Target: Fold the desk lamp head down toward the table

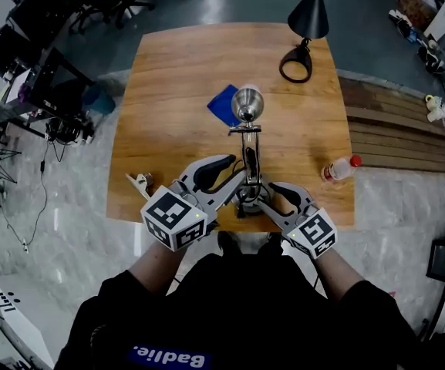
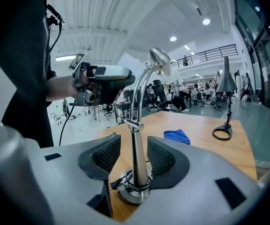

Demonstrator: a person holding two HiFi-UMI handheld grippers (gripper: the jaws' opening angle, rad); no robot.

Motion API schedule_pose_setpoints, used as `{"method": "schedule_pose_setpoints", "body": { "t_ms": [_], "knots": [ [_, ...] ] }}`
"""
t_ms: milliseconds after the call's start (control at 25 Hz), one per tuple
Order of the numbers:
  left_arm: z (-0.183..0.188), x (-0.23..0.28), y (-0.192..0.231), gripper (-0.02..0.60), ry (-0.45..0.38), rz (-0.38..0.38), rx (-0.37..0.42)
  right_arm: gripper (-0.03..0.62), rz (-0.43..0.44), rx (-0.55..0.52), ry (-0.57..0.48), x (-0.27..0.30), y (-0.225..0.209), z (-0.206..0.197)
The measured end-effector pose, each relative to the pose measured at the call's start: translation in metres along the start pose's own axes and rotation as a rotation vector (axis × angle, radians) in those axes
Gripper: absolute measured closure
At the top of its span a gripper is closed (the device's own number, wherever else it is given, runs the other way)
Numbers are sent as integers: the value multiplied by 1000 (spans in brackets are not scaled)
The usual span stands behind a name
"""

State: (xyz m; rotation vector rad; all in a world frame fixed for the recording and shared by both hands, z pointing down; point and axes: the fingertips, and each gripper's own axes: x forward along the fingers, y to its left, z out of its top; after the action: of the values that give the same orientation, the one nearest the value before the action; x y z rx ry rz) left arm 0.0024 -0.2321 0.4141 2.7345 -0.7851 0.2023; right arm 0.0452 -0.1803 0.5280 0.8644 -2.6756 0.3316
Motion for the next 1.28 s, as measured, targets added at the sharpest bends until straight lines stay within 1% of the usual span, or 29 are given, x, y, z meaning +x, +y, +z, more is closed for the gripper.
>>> {"method": "schedule_pose_setpoints", "body": {
  "t_ms": [160,320,480,560,600,720,800,1000,1160,1280],
  "knots": [
    [1,12,5,462,19,2,-19,431,42,-39,21,16,-4,-9],
    [0,21,11,462,27,2,-38,431,87,-136,33,34,-1,-16],
    [3,30,18,465,28,-1,-61,434,103,-224,25,47,0,-15],
    [5,33,19,471,27,-11,-78,457,102,-261,18,51,-1,-12],
    [5,34,18,489,27,-23,-94,474,103,-266,13,51,-1,-12],
    [3,35,18,509,24,-63,-177,479,108,-262,-3,50,-2,-14],
    [2,36,19,517,19,-77,-226,481,105,-264,-3,50,-3,-16],
    [0,38,20,523,32,-90,-294,481,91,-289,-9,50,-1,-16],
    [0,41,22,526,44,-109,-378,482,79,-299,-5,49,-1,-16],
    [-4,45,29,531,51,-83,-424,482,76,-312,-2,49,0,-17]
  ]
}}
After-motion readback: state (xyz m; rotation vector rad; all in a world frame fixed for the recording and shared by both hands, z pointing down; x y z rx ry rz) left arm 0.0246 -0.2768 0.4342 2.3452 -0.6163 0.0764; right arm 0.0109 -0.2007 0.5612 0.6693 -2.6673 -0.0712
